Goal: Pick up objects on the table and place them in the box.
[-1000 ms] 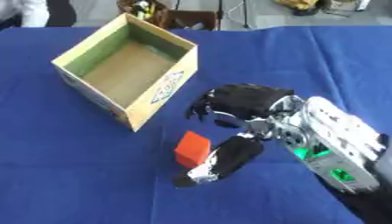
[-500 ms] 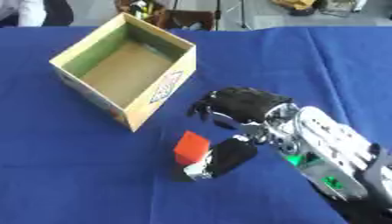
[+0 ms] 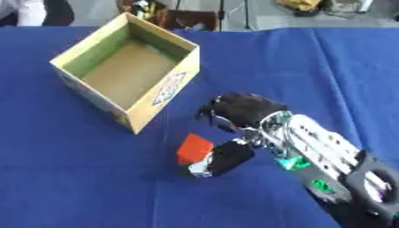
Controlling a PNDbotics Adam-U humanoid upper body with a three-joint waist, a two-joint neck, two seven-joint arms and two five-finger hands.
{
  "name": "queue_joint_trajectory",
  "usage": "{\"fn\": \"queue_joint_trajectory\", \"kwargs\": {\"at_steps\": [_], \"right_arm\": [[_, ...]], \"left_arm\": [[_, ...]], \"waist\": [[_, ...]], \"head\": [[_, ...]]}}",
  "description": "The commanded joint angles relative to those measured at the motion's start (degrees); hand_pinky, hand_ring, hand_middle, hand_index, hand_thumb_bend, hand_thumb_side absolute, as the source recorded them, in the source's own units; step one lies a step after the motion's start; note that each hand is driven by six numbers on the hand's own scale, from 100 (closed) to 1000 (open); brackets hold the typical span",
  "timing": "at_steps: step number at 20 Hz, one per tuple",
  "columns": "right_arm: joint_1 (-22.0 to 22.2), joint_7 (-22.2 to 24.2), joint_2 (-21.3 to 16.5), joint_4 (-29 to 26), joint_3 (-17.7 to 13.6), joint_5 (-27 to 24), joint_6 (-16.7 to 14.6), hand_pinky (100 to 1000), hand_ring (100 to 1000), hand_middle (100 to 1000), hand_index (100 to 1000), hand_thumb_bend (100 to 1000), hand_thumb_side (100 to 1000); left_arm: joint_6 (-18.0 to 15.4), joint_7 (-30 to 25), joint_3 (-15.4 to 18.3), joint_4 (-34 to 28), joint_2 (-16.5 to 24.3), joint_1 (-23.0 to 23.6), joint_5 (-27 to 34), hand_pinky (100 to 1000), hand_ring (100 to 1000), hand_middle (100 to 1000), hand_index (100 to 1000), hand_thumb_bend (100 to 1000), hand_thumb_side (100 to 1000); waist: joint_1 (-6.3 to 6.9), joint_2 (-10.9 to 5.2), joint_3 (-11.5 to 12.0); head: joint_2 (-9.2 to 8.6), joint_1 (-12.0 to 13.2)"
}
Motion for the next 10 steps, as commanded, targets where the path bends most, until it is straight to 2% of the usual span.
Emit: {"fn": "queue_joint_trajectory", "kwargs": {"at_steps": [1,4,10], "right_arm": [[-0.8,-1.5,0.4,1.6,0.1,1.9,-0.7,816,852,600,845,588,827],[-0.6,-2.5,0.8,2.8,0.3,2.5,-1.0,816,851,579,829,554,821],[-0.2,-3.7,1.3,4.6,0.8,3.1,-1.4,814,851,566,826,553,819]], "left_arm": [[-0.1,-0.2,-0.2,-0.8,0.9,-0.6,-0.1,383,693,619,727,119,1000],[-0.1,-0.3,-0.2,-0.8,0.9,-0.6,-0.1,383,693,619,724,120,1000],[-0.2,-0.3,-0.2,-0.8,0.9,-0.6,-0.1,383,695,619,720,120,1000]], "waist": [[0.08,-0.85,0.1],[0.01,-0.72,0.2],[-0.12,-0.53,0.3]], "head": [[-0.23,-0.2],[-0.17,-0.2],[-0.27,-0.3]]}}
